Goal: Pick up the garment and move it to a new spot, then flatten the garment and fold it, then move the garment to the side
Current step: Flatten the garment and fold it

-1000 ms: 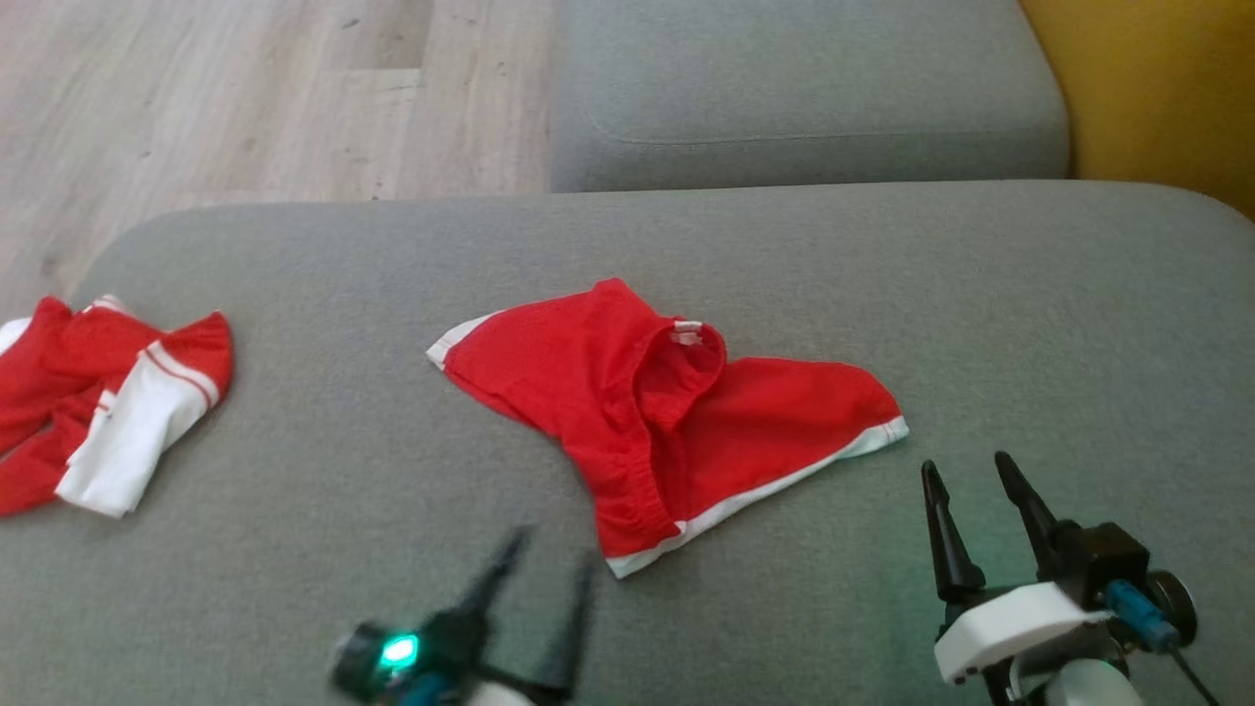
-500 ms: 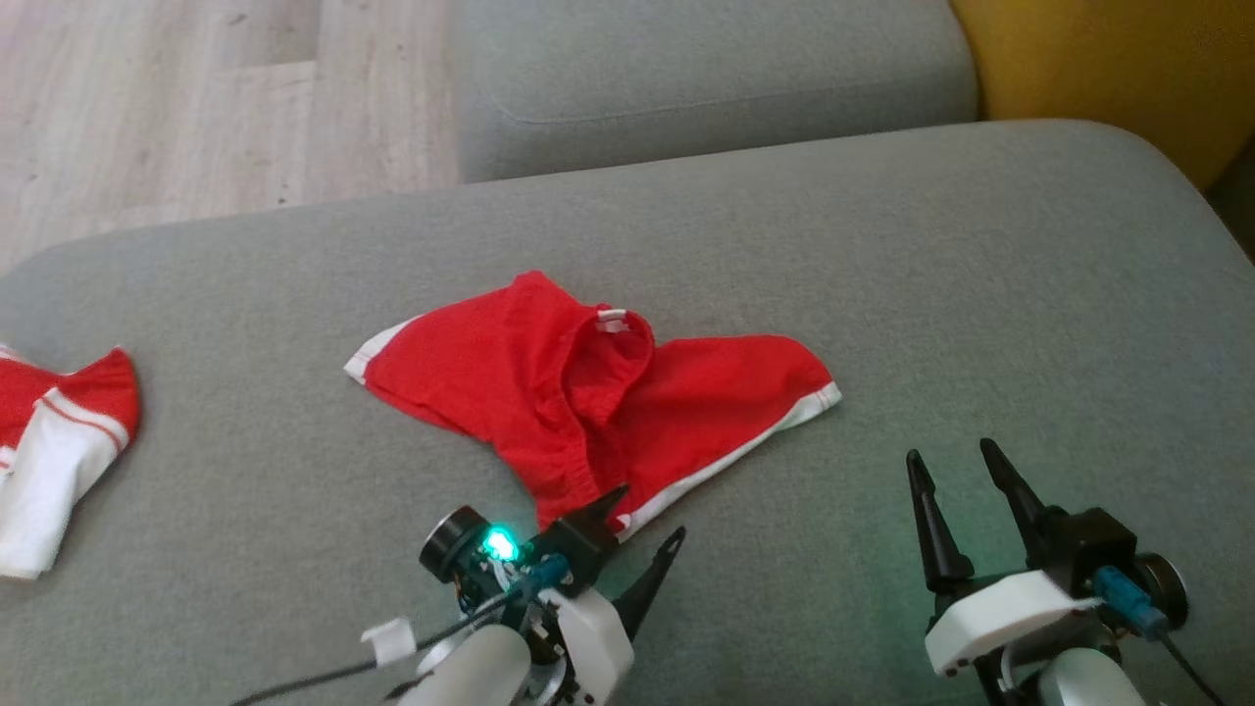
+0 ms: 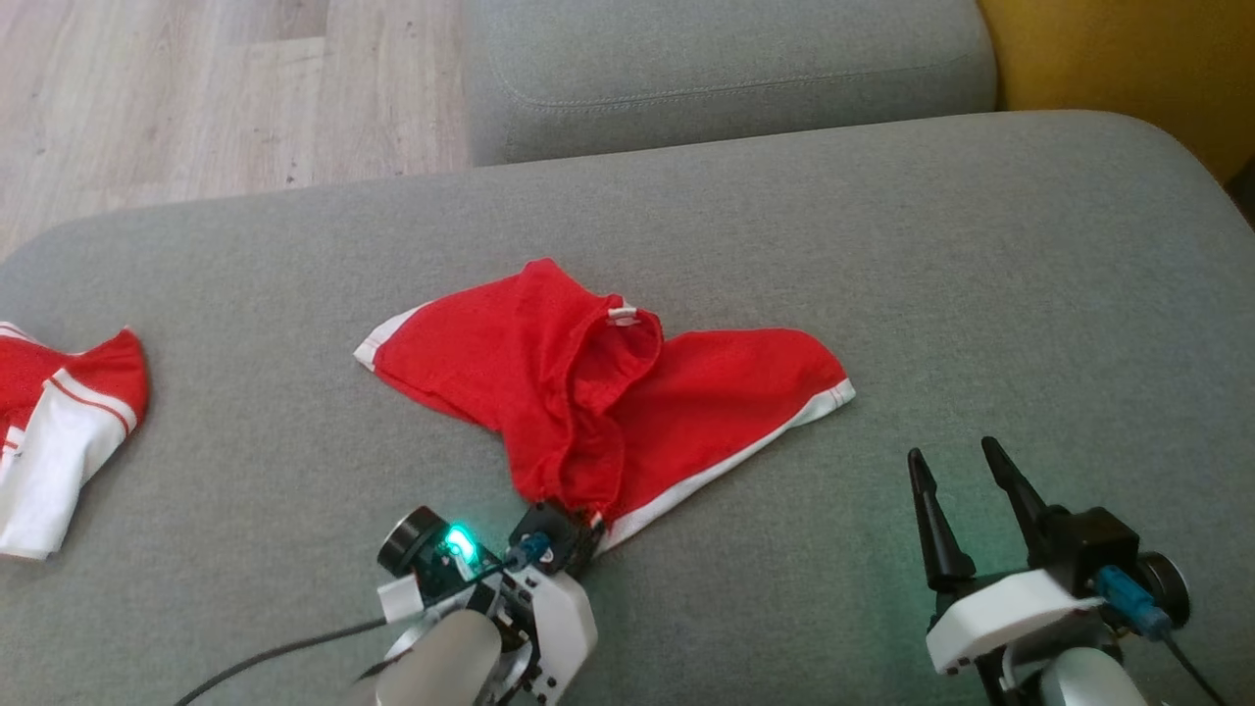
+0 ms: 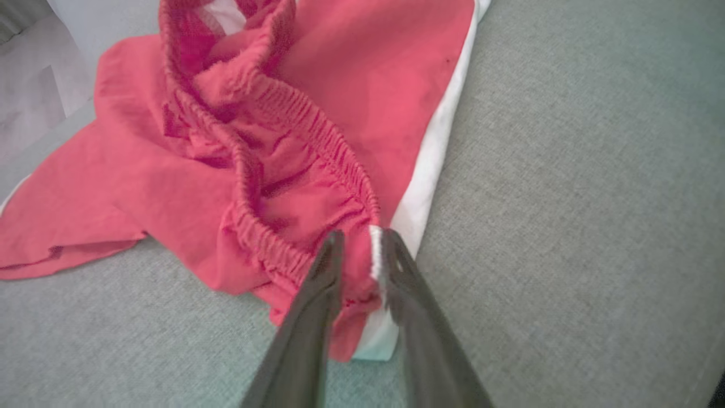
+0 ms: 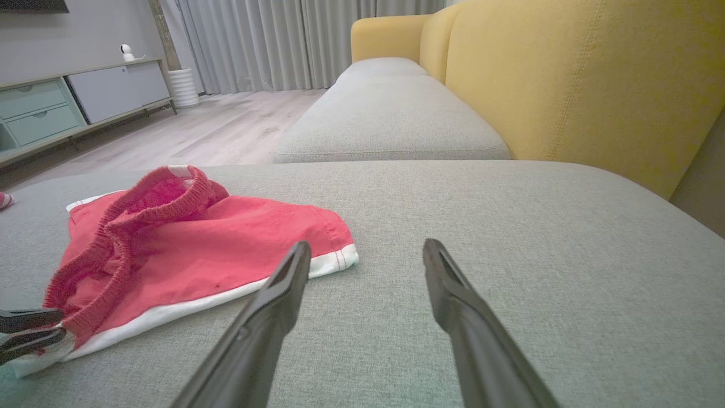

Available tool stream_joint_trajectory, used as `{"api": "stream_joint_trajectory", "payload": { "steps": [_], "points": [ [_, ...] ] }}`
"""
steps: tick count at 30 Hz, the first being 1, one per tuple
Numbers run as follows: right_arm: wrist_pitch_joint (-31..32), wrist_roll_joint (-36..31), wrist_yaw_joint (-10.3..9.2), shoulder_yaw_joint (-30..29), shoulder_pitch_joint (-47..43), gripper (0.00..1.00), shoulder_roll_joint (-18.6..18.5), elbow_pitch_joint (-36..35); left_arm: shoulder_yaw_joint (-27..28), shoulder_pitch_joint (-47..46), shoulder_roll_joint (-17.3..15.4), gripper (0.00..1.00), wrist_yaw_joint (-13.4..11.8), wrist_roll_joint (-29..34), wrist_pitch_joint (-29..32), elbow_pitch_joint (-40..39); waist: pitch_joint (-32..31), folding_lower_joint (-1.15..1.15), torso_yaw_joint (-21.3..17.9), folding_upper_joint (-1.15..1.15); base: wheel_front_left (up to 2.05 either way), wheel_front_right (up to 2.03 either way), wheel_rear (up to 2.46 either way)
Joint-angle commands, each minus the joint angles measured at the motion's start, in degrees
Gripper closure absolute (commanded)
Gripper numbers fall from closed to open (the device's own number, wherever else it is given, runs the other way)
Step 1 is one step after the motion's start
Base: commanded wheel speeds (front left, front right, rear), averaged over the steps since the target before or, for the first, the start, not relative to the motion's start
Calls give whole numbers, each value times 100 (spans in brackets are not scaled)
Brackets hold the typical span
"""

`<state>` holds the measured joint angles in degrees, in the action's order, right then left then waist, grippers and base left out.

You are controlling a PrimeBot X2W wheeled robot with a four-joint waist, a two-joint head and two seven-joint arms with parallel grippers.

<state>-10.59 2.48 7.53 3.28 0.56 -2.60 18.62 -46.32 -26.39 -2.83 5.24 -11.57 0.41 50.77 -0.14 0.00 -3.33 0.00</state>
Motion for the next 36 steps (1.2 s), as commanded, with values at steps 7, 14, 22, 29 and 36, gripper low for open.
{"api": "stream_joint_trajectory", "payload": {
  "steps": [7, 14, 22, 29, 36],
  "points": [
    [-77, 9, -4, 84, 179, 0, -28, -171, 197, -363, -7, 100, -88, -299, -389, -201, 2, 0, 101, 0, 0, 0, 0],
    [-105, -27, -4, -89, 125, 0, -28, -149, 886, -203, -115, 100, -477, -857, -1207, -619, -48, 0, 269, 0, 0, 0, 0],
    [-86, -25, -4, -152, 56, 0, -28, -115, 2048, 743, -487, 100, -771, -1791, -1516, -1107, -54, 0, 474, 0, 0, 0, 0],
    [-55, -28, -4, -142, 80, 0, -28, -82, 2570, 1171, -459, 100, -691, -2258, -1536, -950, -4, 0, 464, 0, 0, 0, 0],
    [-54, -64, -4, -201, 89, 0, -28, -72, 2970, 1349, -335, 100, -544, -2394, -1540, -951, 21, 0, 476, 0, 0, 0, 0]
  ]
}}
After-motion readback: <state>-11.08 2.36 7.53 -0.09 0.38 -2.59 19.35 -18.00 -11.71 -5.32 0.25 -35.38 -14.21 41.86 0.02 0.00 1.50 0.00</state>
